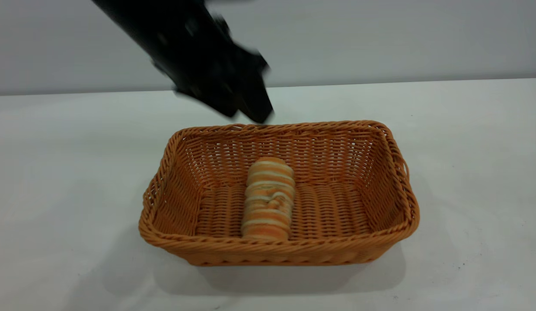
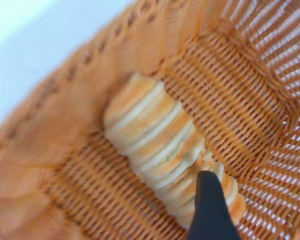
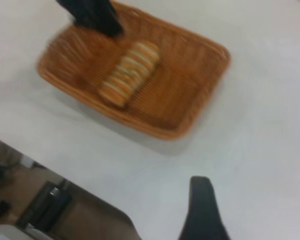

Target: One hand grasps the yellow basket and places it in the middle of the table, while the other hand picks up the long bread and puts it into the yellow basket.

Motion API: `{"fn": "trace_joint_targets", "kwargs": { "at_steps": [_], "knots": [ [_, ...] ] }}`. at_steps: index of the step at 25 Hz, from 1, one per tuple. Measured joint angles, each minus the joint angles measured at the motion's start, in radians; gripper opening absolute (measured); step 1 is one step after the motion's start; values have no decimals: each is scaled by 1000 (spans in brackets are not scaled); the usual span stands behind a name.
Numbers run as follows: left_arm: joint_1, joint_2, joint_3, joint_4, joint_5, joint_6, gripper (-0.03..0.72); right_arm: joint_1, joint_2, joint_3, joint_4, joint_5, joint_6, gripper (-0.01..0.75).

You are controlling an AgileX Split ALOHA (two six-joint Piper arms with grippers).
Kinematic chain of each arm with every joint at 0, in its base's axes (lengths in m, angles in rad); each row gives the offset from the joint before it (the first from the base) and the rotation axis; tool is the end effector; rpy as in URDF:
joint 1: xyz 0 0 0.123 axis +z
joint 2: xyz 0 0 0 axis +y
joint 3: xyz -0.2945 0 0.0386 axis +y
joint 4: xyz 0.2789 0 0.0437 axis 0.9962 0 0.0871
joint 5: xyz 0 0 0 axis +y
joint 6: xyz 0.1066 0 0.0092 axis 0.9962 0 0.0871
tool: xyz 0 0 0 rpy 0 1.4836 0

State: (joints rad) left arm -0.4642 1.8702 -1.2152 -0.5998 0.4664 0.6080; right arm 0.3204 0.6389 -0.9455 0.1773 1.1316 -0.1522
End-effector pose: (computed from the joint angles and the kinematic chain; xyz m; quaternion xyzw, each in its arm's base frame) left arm 0.3729 -0.2172 0.1729 0.2821 0.9039 -0.1793 0.2668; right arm 0.1064 0.0533 0.3848 -0.2113 0.8861 0.1220 0.3941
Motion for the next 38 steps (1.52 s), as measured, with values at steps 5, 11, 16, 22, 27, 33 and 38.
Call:
{"fn": "trace_joint_targets", "kwargs": {
  "at_steps": [5,11,16,22,27,33,38],
  "knots": [
    [105,-174,0,13,114,9,554,0,-119,144,-62,-2,27,535],
    [224,-357,5,21,303,14,554,0,-266,295,-104,-19,32,535],
    [257,-476,97,29,360,19,554,0,-378,372,-120,-25,36,535],
    [260,-633,243,32,384,19,554,0,-480,430,-130,-32,76,535],
    [260,-793,348,58,433,23,554,0,-505,460,-139,-27,88,535],
    [260,-1053,470,95,520,16,554,0,-544,466,-141,-17,88,535],
    [260,-1310,545,134,603,-23,554,0,-550,466,-141,-16,92,535]
  ]
}}
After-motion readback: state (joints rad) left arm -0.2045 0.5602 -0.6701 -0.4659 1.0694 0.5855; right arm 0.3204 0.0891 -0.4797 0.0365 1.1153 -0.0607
